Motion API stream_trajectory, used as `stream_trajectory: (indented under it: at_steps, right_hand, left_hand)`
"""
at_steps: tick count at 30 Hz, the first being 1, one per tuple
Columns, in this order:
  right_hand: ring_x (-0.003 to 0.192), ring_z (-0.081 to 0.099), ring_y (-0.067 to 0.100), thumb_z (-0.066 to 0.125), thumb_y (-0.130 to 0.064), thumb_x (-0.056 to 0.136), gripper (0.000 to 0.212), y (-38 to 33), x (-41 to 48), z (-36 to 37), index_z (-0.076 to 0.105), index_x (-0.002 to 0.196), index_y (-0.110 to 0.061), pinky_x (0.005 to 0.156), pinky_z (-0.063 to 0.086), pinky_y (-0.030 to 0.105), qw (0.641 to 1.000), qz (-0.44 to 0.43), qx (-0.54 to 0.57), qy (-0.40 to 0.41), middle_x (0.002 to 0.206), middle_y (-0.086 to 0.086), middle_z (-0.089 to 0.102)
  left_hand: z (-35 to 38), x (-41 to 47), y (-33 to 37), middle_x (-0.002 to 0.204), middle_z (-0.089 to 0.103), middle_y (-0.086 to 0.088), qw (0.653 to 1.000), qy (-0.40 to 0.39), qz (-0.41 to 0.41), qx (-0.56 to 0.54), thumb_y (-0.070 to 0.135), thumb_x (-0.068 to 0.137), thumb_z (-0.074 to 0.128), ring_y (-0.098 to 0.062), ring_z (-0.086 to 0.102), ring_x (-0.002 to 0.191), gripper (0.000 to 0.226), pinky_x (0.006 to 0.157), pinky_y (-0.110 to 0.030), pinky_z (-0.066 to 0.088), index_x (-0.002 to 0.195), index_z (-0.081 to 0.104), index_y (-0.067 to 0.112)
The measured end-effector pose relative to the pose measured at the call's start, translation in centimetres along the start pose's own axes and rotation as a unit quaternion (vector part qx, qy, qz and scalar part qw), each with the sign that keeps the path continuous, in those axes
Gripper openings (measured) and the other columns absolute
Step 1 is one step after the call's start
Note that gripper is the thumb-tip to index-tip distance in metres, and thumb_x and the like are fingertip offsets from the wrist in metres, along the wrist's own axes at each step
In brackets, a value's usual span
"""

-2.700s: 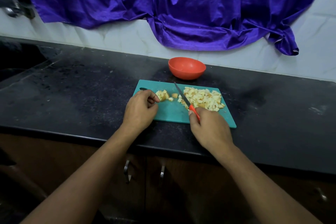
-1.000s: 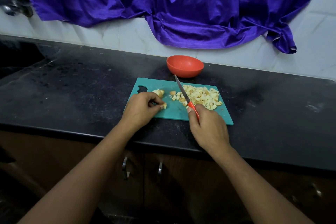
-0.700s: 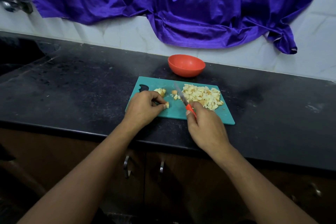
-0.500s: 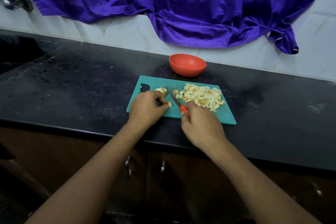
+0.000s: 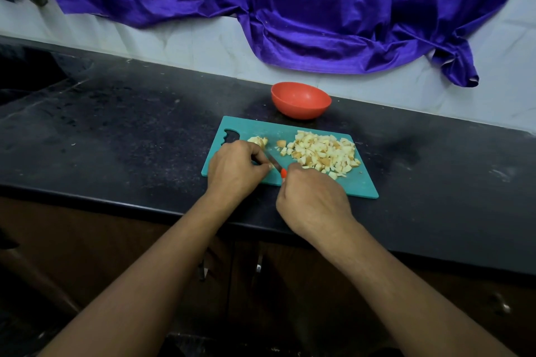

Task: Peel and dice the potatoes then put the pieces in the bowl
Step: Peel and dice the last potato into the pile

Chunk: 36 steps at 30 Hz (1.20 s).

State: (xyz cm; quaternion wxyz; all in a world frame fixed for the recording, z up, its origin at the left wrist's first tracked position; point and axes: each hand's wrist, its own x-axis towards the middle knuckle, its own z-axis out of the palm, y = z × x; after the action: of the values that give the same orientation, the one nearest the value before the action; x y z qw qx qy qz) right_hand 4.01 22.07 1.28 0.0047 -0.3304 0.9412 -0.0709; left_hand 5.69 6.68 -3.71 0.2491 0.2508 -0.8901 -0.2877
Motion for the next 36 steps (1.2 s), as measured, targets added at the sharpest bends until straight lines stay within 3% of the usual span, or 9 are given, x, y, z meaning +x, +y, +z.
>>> stream_trajectory:
  at_steps: [6, 15, 20, 24, 28, 36]
  right_hand:
    - [0.088, 0.050, 0.019, 0.052, -0.031, 0.103, 0.033, -1.2, 0.2, -0.1, 0.055, 0.129, -0.012, 0.071, 0.043, 0.035, 0.998, 0.000, -0.052, -0.022, 0.112, 0.006, 0.063]
    - [0.102, 0.062, 0.024, 0.050, -0.028, 0.104, 0.030, -0.5, -0.3, 0.7, 0.057, 0.128, -0.012, 0.072, 0.045, 0.035, 0.998, -0.004, -0.052, -0.046, 0.115, 0.007, 0.064]
    - [0.098, 0.062, 0.023, 0.048, -0.029, 0.104, 0.027, 0.6, -0.9, 0.7, 0.058, 0.124, -0.014, 0.072, 0.047, 0.037, 0.998, 0.002, -0.035, -0.061, 0.109, 0.005, 0.063]
    - [0.084, 0.062, 0.018, 0.041, -0.038, 0.108, 0.031, 2.2, -0.5, 0.7, 0.063, 0.106, -0.016, 0.070, 0.053, 0.039, 0.995, 0.024, 0.059, -0.072, 0.090, 0.000, 0.061]
    - [0.074, 0.061, 0.014, 0.038, -0.041, 0.110, 0.033, 3.2, -0.7, 0.6, 0.060, 0.094, -0.021, 0.062, 0.048, 0.035, 0.995, 0.020, 0.092, -0.045, 0.083, -0.001, 0.062]
    - [0.076, 0.057, 0.014, 0.040, -0.039, 0.108, 0.030, 1.7, -0.6, 0.8, 0.061, 0.104, -0.019, 0.066, 0.050, 0.035, 0.999, -0.024, 0.029, 0.000, 0.084, -0.002, 0.058]
  left_hand:
    - [-0.1, 0.0, 0.1, 0.071, 0.064, 0.023, 1.000, -0.003, 0.005, 0.004, 0.028, 0.084, 0.079, -0.004, 0.063, 0.071, 0.022, 0.070, -0.031, 0.056, 0.068, 0.067, 0.037]
    - [-0.2, 0.0, 0.0, 0.080, 0.072, 0.020, 1.000, -0.005, 0.007, 0.002, 0.030, 0.084, 0.079, -0.004, 0.066, 0.079, 0.009, 0.073, -0.032, 0.057, 0.076, 0.075, 0.033]
    - [-0.3, -0.1, -0.1, 0.084, 0.074, 0.020, 1.000, -0.002, 0.012, 0.002, 0.030, 0.086, 0.078, -0.004, 0.066, 0.081, 0.006, 0.074, -0.030, 0.056, 0.082, 0.077, 0.034]
    - [-0.4, -0.4, -0.2, 0.090, 0.074, 0.017, 1.000, -0.008, 0.019, 0.003, 0.032, 0.088, 0.078, -0.004, 0.066, 0.082, 0.004, 0.079, -0.033, 0.058, 0.092, 0.079, 0.033]
    - [-0.5, -0.5, -0.1, 0.091, 0.075, 0.017, 1.000, -0.010, 0.018, 0.003, 0.030, 0.089, 0.077, -0.002, 0.066, 0.083, 0.008, 0.079, -0.029, 0.056, 0.096, 0.080, 0.033]
    - [-0.6, -0.6, -0.1, 0.088, 0.073, 0.018, 1.000, -0.007, 0.018, 0.007, 0.028, 0.089, 0.078, -0.002, 0.065, 0.082, 0.006, 0.077, -0.028, 0.057, 0.093, 0.079, 0.032]
